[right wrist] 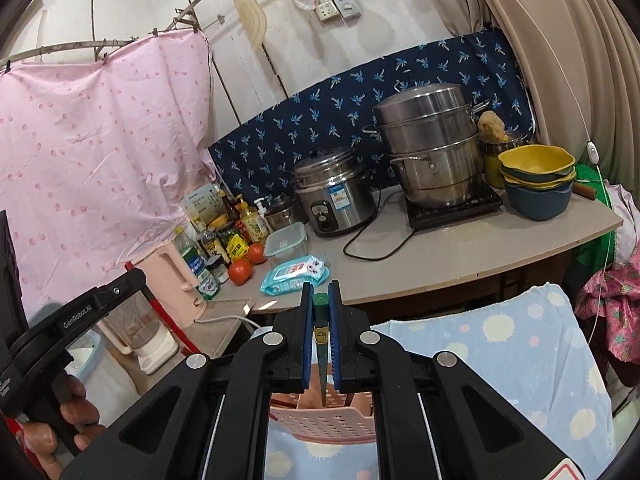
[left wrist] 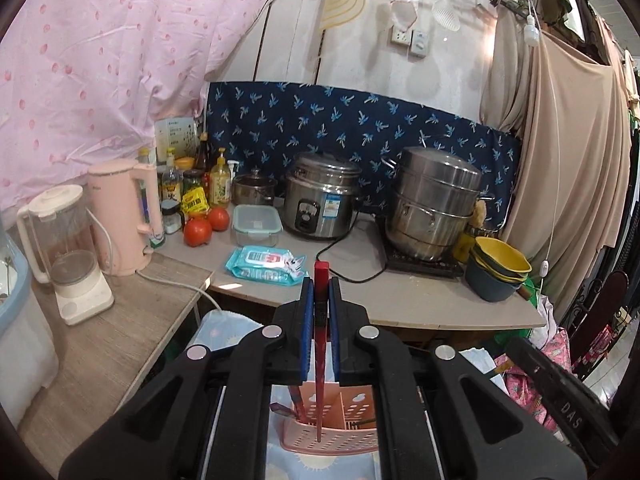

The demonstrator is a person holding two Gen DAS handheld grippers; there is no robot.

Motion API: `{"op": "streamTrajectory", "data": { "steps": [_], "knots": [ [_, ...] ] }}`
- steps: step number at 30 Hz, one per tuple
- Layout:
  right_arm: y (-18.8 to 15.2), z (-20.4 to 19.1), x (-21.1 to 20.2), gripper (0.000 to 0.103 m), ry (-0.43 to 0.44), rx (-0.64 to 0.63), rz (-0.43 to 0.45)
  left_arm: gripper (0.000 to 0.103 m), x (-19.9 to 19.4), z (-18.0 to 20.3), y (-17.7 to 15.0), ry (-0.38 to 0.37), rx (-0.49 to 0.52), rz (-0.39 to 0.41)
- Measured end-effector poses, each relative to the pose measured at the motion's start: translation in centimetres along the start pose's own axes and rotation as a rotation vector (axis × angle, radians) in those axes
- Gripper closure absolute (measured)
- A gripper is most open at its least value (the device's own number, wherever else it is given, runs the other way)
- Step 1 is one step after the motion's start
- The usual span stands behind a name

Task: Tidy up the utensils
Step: 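Lower the chopsticks into the basket and open both tools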

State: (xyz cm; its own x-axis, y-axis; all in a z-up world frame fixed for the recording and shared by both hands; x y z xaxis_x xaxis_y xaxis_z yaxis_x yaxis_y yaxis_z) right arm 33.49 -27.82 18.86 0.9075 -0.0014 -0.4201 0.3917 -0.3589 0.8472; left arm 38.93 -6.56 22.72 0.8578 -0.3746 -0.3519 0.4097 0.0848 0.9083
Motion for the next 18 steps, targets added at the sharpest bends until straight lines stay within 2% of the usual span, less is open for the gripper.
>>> {"op": "streamTrajectory", "data": {
  "steps": [4,7,13,18],
  "knots": [
    [-1.4,-0.3,1.3,0.096,-0.004,-0.017,-0.031,0.096,0.0,-0.4,0.3,-0.033,-0.039,-0.006],
    [-1.8,-0.3,1.8,0.096,-0.004,-0.017,-0.04,0.096,-1.2,0.3,1.8,-0.053,-0.027,0.035],
    [-1.8,0.0,2.1,0.096,-0.006,-0.007,-0.04,0.096,-2.2,1.2,4.0,-0.039,0.007,0.101],
    [-2.1,0.1,2.6,0.096,-0.015,-0.015,-0.052,0.096,0.1,0.5,2.7,-0.01,-0.001,0.054]
  ]
}}
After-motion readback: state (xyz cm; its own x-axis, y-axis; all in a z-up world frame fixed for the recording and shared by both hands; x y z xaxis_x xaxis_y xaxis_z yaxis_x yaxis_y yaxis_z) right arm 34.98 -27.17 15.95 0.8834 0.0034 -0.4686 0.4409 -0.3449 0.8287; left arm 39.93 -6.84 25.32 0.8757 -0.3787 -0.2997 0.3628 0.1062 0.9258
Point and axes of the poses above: each gripper's, at about its wrist camera, not at the fingertips, and x roughly the way its jaws point, z to its right, y to its top, the point moved 4 cm from there along x, roughly the way its jaws point, and after that the axes turned 8 degrees about -y, right-handed, at the moved point
